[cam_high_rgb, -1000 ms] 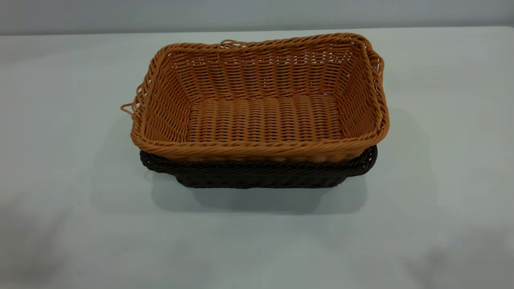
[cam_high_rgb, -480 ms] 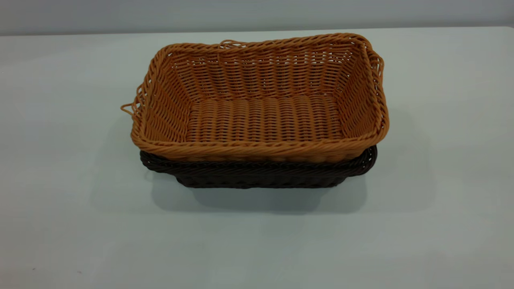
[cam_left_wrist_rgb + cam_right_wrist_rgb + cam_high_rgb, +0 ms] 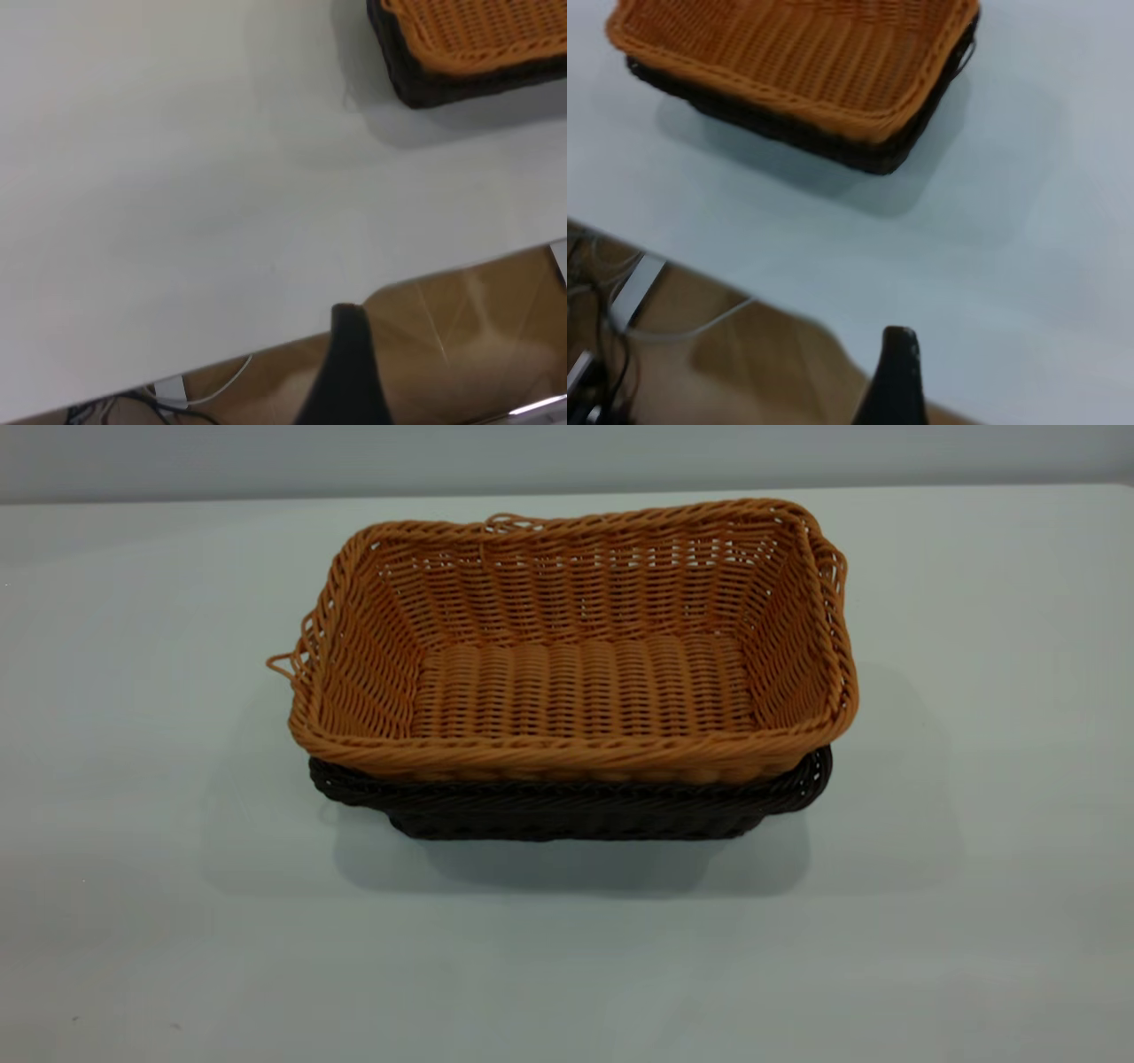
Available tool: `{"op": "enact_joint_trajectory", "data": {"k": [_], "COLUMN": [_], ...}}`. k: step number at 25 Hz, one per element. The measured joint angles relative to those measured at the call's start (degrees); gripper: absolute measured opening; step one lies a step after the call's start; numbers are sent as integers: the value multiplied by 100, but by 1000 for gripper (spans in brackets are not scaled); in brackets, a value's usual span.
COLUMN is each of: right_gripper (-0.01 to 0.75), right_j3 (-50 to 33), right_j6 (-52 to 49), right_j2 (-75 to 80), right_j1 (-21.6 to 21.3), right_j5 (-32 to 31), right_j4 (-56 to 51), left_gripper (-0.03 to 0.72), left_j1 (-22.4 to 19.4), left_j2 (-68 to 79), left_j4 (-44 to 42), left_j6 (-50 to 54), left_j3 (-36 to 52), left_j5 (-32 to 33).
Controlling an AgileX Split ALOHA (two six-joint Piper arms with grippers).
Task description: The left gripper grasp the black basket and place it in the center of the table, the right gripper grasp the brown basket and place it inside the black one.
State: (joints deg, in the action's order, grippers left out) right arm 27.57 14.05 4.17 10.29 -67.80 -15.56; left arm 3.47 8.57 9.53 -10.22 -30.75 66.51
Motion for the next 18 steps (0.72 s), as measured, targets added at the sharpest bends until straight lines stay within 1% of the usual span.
{"op": "enact_joint_trajectory", "data": {"k": [5,18], "right_gripper": [590,584], "right_j3": [-44,-48], "right_j6": [0,-5], "right_j2": [-507,-511], "right_j1": [0,0], "right_j5": [104,108], "right_j4": [71,-38], "left_gripper": [548,548], "left_j1": [0,0], "left_j2": [-262,-275], "left_j4": [0,-171], "left_j6": [0,104], "left_j3": [244,266], "left_j5": [-140,-181]}}
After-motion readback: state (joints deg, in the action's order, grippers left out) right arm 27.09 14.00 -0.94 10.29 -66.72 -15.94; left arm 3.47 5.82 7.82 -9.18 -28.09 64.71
